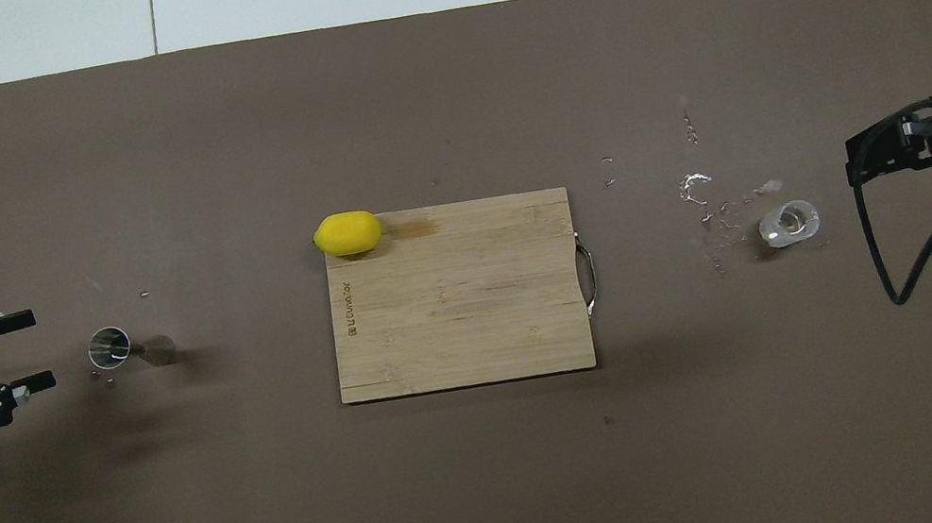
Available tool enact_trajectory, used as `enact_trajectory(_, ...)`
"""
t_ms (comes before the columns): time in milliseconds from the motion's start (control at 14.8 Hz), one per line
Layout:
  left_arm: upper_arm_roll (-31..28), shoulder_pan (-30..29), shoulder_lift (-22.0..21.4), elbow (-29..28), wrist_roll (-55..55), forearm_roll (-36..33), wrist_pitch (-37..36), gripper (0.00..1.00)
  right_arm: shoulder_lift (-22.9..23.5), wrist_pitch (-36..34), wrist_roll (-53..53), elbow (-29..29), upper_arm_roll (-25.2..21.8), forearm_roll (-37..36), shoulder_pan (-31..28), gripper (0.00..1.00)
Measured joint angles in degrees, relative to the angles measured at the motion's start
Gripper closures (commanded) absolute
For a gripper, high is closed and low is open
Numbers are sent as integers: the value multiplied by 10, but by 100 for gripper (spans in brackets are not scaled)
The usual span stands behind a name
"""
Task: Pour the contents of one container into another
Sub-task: 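Close the left gripper around the small dark cup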
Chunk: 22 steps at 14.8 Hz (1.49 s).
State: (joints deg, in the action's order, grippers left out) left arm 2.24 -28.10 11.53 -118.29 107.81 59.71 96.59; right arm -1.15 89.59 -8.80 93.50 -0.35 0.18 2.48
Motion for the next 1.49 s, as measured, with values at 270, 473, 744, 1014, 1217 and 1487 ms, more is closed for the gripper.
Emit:
enact_trajectory(270, 1, -1, 16, -47, 137, 67, -17, 0, 0, 0, 0, 0, 0, 0, 0, 0)
enact_trajectory(473, 1, -2, 37, -60, 220, 108, -68, 0, 0, 0, 0, 0, 0, 0, 0, 0)
enact_trajectory(744, 1, -26, 54, -60, 288, 115, -97, 0, 0, 0, 0, 0, 0, 0, 0, 0)
enact_trajectory(1014, 1, -30, 58, -62, 319, 119, -90, 0, 0, 0, 0, 0, 0, 0, 0, 0)
enact_trajectory(1217, 5, -29, 63, -67, 346, 138, -82, 0, 0, 0, 0, 0, 0, 0, 0, 0)
enact_trajectory(1487, 8, -20, 66, -73, 352, 151, -72, 0, 0, 0, 0, 0, 0, 0, 0, 0)
